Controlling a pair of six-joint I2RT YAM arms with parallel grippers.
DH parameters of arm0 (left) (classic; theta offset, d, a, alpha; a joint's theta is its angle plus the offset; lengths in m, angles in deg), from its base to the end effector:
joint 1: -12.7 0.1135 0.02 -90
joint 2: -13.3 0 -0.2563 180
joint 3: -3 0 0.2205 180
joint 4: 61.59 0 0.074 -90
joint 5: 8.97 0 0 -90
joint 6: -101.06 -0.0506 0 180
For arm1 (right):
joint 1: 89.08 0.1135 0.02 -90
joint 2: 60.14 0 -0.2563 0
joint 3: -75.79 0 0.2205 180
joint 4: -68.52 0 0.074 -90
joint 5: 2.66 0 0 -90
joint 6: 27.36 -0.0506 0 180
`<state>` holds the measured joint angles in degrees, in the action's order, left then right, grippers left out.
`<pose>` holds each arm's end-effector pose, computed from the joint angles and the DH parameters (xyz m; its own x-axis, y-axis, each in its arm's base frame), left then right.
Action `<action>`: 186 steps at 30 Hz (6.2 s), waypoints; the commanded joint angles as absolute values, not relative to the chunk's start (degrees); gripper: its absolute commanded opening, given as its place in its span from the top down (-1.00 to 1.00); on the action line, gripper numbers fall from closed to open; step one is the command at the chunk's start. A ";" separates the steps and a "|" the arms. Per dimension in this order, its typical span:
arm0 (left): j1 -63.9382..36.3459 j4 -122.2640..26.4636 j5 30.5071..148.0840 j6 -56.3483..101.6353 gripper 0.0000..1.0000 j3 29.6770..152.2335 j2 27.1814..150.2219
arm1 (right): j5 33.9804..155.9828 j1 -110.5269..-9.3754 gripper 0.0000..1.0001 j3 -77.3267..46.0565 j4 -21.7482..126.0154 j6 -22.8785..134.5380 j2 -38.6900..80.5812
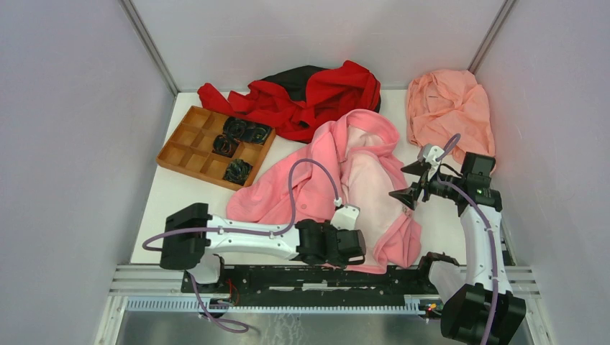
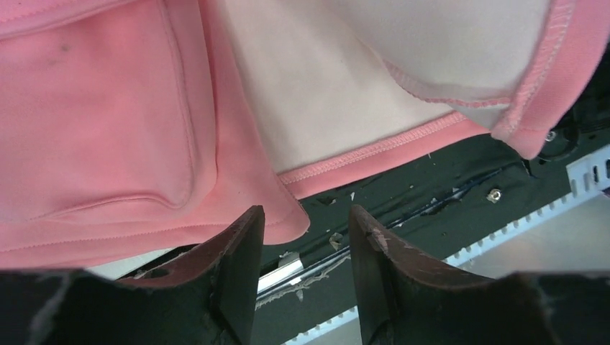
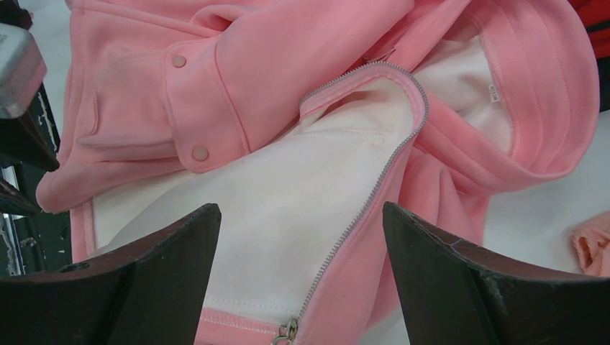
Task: Zip up the jacket
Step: Pick up the jacket from the center of the board.
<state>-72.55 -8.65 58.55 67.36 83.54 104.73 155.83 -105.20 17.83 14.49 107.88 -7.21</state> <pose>0.0438 -0.2936 0.2197 -0.7957 0.2928 -0.5302 0.4413 0.8798 -0.1765 0.1532 0.0047 0.2675 -0.1665 -0.2229 -0.9605 -0.8560 0.5162 0.0286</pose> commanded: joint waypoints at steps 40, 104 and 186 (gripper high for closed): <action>-65.20 -30.98 62.75 60.04 0.89 65.26 89.92 | 158.87 -104.94 -0.79 16.54 9.01 112.50 -5.50; -50.02 -94.40 70.62 70.61 0.96 21.62 51.43 | 130.60 -68.23 -0.81 28.46 67.76 26.38 4.96; -48.07 -83.18 61.75 71.41 -0.65 38.17 83.63 | 110.51 -47.48 0.61 -3.80 49.50 58.62 28.34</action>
